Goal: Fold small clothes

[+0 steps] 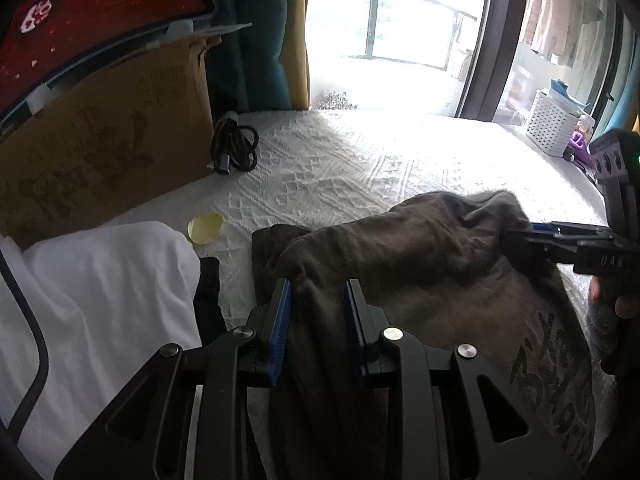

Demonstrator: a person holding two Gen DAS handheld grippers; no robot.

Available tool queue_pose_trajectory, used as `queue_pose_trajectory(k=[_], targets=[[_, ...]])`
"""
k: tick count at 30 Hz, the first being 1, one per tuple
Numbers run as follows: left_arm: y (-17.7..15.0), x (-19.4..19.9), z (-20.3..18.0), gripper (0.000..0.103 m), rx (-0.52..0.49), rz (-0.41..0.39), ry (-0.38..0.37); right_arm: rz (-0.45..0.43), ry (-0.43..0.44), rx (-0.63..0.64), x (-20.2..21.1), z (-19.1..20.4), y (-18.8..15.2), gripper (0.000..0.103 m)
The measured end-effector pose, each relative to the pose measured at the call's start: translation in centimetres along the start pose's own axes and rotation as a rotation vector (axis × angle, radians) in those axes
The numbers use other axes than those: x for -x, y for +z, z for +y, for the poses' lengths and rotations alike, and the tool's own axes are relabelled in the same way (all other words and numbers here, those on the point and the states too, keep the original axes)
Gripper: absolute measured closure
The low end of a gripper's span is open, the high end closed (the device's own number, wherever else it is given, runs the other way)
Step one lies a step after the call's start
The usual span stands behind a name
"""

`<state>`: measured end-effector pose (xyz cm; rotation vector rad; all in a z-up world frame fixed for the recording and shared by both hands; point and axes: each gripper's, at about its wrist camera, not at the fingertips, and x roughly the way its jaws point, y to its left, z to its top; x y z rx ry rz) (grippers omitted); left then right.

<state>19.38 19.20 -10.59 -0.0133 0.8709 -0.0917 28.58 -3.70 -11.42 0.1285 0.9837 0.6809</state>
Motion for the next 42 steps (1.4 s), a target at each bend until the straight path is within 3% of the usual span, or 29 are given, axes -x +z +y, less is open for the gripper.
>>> queue_pose_trajectory(k=[6, 13, 20, 24, 42], targets=[[0.1, 0.2, 0.4, 0.077, 0.018, -0.010, -0.004, -0.034, 0.051, 0.022, -0.7, 1.4, 1.9, 0.049], [0.3, 0.7, 0.7, 0.077, 0.029, -0.031, -0.001, -0.069, 0.007, 0.132, -0.6, 3.7, 2.2, 0.049], [0.2, 0.4, -0.5, 0.077, -0.033, -0.022, 0.013, -0.095, -0.158, 0.208, -0.7, 3.7, 1.5, 0.049], [0.2, -0.2, 0.1, 0.077, -0.002, -0.002, 0.051, -0.089, -0.220, 0.223, -0.7, 3.4, 1.2, 0.049], [-1.7, 4.1, -2.7, 0.077, -0.044, -0.064, 0.019, -0.114, -0.218, 0.232, 3.2, 4.5, -0.9, 0.049]])
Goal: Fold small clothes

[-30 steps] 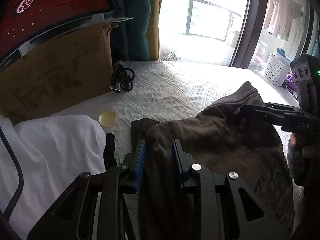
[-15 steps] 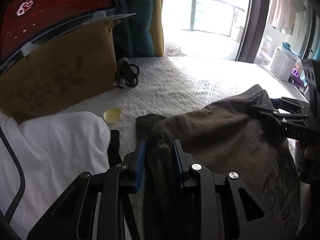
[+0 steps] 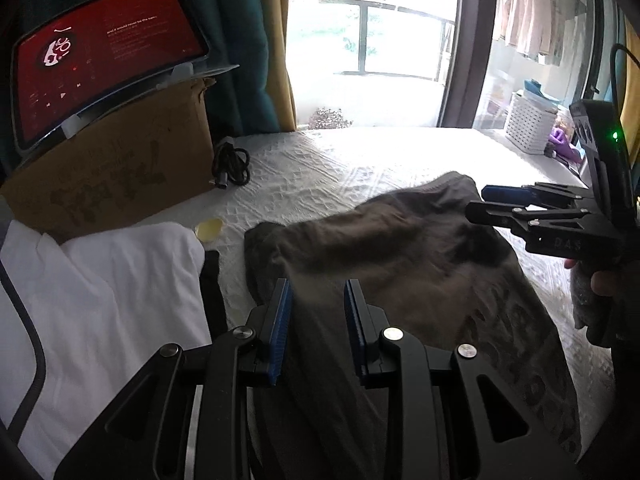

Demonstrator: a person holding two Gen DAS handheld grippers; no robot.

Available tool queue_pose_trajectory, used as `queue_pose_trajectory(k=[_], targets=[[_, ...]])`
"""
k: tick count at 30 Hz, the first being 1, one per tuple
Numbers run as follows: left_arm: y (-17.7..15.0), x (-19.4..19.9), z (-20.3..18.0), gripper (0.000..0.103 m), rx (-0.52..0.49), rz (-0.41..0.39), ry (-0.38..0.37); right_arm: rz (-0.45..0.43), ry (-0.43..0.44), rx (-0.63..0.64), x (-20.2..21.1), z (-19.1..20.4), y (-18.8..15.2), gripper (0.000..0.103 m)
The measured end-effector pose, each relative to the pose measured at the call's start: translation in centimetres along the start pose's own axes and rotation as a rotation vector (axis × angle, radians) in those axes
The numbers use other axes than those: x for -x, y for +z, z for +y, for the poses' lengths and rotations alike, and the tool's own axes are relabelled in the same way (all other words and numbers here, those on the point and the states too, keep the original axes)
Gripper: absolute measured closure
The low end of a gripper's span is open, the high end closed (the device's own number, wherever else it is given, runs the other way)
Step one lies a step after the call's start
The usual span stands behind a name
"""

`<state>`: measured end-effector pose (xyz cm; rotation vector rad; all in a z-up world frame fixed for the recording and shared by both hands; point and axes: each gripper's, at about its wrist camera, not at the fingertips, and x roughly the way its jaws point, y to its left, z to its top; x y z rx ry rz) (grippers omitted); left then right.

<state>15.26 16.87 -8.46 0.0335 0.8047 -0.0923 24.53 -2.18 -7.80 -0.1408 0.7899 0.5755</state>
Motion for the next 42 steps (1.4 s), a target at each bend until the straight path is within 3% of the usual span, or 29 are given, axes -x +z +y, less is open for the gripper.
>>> queue_pose_trajectory(k=[9, 16, 28, 42], targets=[[-3.2, -0.7, -0.3, 0.076, 0.020, 0.085, 0.042, 0.054, 0.005, 0.046, -0.1, 1.9, -2.8, 0.049], [-3.8, -0.3, -0.3, 0.069, 0.013, 0.073, 0.104, 0.081, -0.048, 0.065, 0.0, 1.7, -4.6, 0.049], [-5.2, 3.5, -1.8, 0.069, 0.009, 0.025, 0.037, 0.045, -0.022, 0.052, 3.2, 1.8, -6.2, 0.049], [-7.0, 4.6, -3.4, 0.069, 0.001, 0.050, 0.039, 0.058, -0.026, 0.071, 4.7, 3.2, -9.0, 0.049]])
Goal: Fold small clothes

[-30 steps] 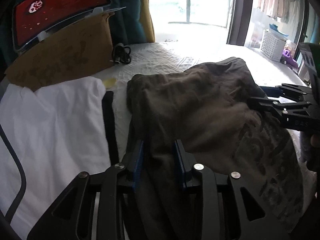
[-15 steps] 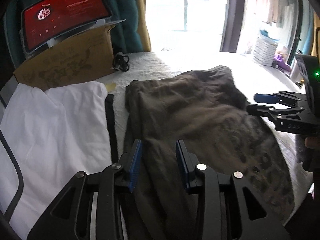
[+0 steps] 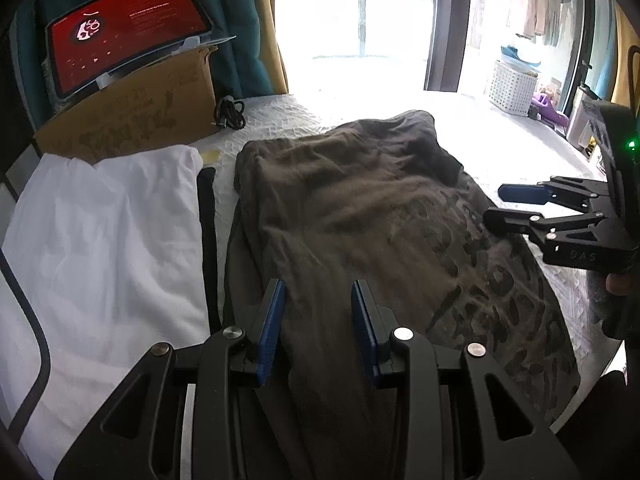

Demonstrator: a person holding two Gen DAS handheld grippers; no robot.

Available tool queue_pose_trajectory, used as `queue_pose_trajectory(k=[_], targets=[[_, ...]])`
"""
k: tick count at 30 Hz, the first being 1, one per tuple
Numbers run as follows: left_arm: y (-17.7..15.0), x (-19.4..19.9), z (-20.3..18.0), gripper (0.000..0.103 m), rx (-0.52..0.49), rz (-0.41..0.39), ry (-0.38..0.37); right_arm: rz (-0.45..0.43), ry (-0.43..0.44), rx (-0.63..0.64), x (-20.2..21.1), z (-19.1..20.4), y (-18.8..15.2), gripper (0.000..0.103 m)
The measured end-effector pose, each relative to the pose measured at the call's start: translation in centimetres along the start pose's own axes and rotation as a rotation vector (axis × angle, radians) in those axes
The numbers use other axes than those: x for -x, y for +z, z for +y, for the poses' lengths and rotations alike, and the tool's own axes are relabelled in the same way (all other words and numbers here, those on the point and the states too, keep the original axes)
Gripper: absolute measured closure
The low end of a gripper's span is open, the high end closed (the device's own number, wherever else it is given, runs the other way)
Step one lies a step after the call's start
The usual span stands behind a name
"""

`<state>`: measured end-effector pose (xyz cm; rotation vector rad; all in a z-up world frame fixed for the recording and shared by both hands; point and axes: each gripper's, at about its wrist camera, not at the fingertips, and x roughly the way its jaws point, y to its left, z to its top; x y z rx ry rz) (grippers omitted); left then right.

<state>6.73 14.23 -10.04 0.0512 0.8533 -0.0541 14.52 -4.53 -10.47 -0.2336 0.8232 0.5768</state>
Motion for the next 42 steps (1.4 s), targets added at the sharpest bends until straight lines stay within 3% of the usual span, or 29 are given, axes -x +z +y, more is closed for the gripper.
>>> queue_pose_trajectory(k=[21, 24, 30, 34, 39, 42], targets=[[0.0, 3.4, -4.1, 0.068, -0.043, -0.081, -0.035, -0.062, -0.077, -0.034, 6.9, -1.7, -3.5, 0.049], [0.2, 3.8, -5.1, 0.060, -0.061, -0.094, -0.049, -0.075, -0.091, -0.047, 8.0, -2.3, -4.1, 0.049], [0.5, 4.4, -7.2, 0.057, -0.093, -0.120, -0.077, -0.101, -0.122, -0.074, 10.2, -3.4, -5.2, 0.049], [0.6, 5.0, -8.5, 0.042, -0.096, -0.143, -0.112, -0.119, -0.144, -0.093, 11.9, -4.2, -6.0, 0.048], [0.8, 6.1, -9.9, 0.038, -0.106, -0.190, -0.139, -0.151, -0.183, -0.117, 14.2, -5.1, -6.6, 0.048], [1.2, 7.0, -10.4, 0.028, -0.100, -0.233, -0.150, -0.180, -0.207, -0.124, 15.9, -5.4, -6.7, 0.048]])
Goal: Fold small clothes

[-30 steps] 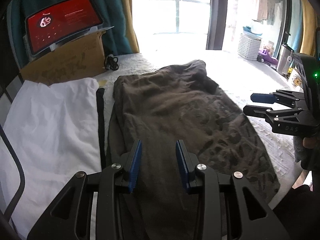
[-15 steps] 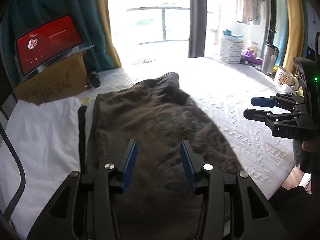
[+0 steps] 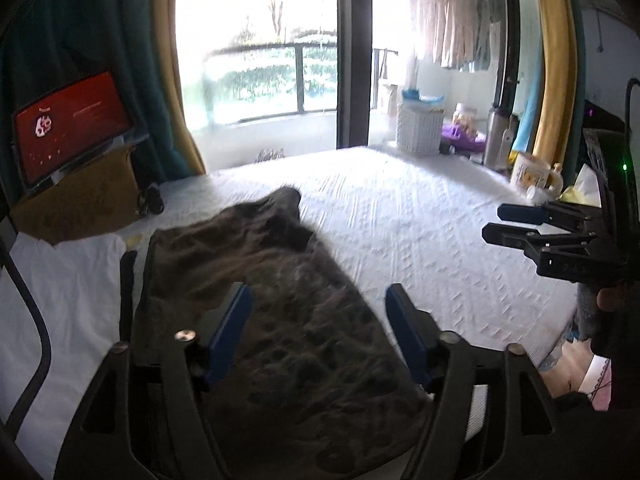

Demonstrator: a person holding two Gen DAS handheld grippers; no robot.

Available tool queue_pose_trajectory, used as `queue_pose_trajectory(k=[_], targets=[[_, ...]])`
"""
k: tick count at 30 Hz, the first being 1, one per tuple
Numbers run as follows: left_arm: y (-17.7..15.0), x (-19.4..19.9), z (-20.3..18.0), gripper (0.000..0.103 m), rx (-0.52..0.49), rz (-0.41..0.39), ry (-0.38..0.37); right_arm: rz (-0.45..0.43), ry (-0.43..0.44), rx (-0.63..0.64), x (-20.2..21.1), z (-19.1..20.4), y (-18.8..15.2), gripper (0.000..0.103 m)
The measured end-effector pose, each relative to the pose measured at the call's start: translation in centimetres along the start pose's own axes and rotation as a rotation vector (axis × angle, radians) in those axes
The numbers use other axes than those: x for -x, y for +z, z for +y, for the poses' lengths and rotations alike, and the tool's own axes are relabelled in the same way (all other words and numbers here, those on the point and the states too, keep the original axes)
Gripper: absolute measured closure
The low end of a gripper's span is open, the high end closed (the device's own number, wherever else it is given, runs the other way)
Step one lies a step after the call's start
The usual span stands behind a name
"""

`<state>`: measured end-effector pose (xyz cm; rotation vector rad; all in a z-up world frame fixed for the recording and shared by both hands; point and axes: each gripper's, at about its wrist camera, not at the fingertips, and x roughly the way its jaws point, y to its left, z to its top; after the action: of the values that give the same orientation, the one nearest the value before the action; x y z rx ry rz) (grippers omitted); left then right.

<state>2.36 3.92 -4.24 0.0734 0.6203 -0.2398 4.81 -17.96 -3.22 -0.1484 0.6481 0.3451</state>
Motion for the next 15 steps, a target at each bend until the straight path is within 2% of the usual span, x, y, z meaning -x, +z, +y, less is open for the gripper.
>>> queue_pose_trajectory(k=[1, 3, 4, 5, 15], targets=[[0.2, 0.2, -0.1, 0.024, 0.002, -0.015, -0.002, -0.012, -0.010, -0.003, 0.6, -0.2, 0.1, 0.047], [0.8, 0.8, -0.4, 0.023, 0.010, -0.040, -0.004, -0.033, -0.026, -0.009, 1.6, -0.6, 0.3, 0.031], [1.0, 1.1, -0.5, 0.023, 0.017, -0.054, -0.004, -0.049, -0.032, -0.014, 2.2, -0.8, 0.4, 0.019], [1.2, 1.4, -0.5, 0.023, 0.021, -0.067, -0.002, -0.060, -0.035, -0.016, 2.6, -0.9, 0.5, 0.016], [2.9, 5.1, -0.5, 0.021, 0.052, -0.231, 0.050, -0.172, -0.081, -0.039, 7.2, -1.4, 2.0, 0.016]])
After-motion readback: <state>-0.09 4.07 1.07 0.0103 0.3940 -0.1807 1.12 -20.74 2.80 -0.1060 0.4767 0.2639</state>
